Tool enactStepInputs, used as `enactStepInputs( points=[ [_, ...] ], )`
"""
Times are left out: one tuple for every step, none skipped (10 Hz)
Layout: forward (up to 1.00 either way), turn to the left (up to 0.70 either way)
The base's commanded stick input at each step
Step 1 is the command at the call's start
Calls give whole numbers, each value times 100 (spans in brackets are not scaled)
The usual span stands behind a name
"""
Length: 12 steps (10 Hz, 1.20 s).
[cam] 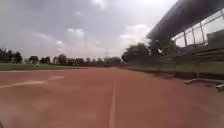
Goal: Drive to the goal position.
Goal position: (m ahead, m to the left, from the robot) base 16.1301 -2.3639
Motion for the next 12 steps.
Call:
enactStepInputs(
  points=[
    [45, 0],
    [45, 0],
    [45, 0],
    [45, 0],
    [45, 0],
    [45, 0],
    [45, 0],
    [45, 0],
    [45, 0],
    [45, 0],
    [45, 0],
    [45, 0]
  ],
)
